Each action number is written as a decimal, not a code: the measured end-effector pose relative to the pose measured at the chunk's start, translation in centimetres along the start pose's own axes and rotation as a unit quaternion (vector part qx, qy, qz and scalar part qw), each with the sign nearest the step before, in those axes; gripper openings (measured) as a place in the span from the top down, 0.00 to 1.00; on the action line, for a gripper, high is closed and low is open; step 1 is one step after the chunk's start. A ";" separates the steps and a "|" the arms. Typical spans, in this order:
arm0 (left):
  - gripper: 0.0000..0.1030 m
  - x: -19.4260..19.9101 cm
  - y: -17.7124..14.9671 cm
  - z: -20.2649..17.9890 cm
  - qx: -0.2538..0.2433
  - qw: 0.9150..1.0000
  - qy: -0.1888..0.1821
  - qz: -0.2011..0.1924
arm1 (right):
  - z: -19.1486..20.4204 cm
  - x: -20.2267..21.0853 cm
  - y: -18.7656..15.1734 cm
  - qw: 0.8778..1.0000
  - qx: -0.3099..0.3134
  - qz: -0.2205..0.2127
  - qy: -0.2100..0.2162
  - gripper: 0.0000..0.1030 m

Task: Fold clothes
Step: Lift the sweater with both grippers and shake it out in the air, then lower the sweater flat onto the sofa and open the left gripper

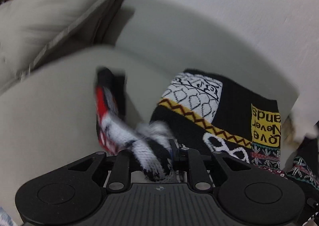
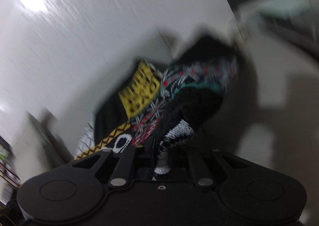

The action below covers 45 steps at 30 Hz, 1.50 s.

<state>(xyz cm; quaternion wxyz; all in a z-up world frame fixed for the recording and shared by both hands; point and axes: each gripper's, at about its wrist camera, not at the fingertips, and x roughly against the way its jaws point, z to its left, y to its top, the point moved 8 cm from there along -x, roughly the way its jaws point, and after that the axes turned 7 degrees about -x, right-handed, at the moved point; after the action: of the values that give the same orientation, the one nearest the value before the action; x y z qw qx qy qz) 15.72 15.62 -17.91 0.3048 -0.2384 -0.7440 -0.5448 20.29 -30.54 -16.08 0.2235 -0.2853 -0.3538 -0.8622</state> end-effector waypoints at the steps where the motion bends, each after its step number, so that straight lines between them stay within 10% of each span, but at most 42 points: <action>1: 0.83 -0.7 -0.9 0.3 -0.002 1.000 0.011 0.006 | -1.4 -1.8 -1.5 0.999 0.000 0.024 -0.026 0.88; 4: 0.83 -1.8 -2.3 1.2 -0.001 0.999 0.028 0.017 | -4.2 -4.2 -3.8 0.996 0.010 0.047 -0.069 0.88; 14: 0.83 3.1 2.8 0.9 0.012 0.999 -0.020 -0.032 | -1.6 0.1 -1.1 1.000 -0.012 -0.015 0.006 0.89; 20: 0.69 -0.6 -2.9 2.8 -0.091 0.991 0.074 0.068 | -5.2 1.0 -3.1 0.998 -0.010 0.042 -0.048 0.87; 25: 0.58 1.2 -6.0 2.1 -0.132 0.982 0.120 0.065 | -7.0 0.1 -5.0 0.993 0.014 0.081 -0.082 0.67; 32: 0.40 5.9 -7.5 -1.7 -0.194 0.972 0.125 0.034 | -7.2 5.1 -2.0 0.998 0.026 0.038 -0.036 0.45; 45: 0.28 4.0 -7.9 -12.7 -0.247 0.967 0.036 0.051 | -12.2 -1.5 11.8 0.990 -0.135 -0.025 0.034 0.53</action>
<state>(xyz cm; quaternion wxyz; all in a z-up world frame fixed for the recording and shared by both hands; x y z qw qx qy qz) 9.95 1.29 -17.47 0.2904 -0.3246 -0.5614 -0.7037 24.19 -46.94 -18.54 0.1727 -0.2745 -0.2334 -0.9167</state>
